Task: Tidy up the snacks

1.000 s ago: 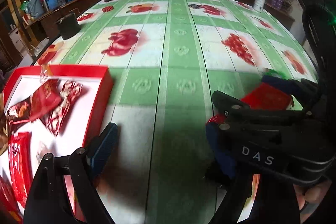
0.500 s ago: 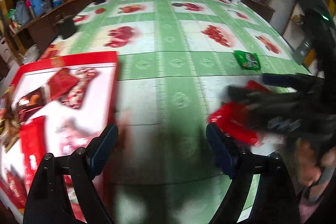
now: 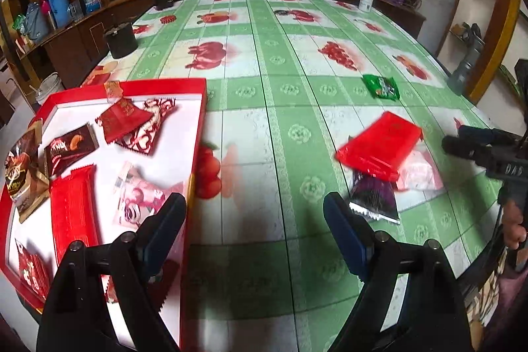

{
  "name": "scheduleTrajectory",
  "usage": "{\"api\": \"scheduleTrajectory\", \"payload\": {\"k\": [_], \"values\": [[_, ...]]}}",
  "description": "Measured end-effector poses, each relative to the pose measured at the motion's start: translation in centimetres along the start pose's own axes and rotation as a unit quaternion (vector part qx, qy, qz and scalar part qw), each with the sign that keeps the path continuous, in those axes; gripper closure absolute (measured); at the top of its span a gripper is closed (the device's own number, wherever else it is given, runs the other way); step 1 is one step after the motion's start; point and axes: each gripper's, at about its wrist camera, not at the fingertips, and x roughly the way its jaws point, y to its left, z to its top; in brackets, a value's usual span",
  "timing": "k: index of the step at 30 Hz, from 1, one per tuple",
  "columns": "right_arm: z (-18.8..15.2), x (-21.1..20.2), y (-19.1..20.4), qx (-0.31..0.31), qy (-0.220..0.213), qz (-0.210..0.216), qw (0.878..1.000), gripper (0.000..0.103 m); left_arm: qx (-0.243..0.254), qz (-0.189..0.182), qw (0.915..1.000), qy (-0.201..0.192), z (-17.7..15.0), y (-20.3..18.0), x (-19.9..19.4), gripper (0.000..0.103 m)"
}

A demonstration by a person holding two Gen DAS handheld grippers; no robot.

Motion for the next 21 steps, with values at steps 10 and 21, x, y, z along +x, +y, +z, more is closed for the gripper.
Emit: {"api": "scheduleTrajectory", "payload": {"k": [10,21], "values": [[3.5,1.6,0.3,0.021,-0.039,0.001,0.999,0.015,0.046,0.008,0.9988,0.013,-0.7,-2.6,-0.2,0.017],[9.1,9.5,0.7,0.075,0.018,-0.102,0.992,0.026,0.068,0.017,0.9971,0.028,-0.8,-3.2,0.1,0.017]]}}
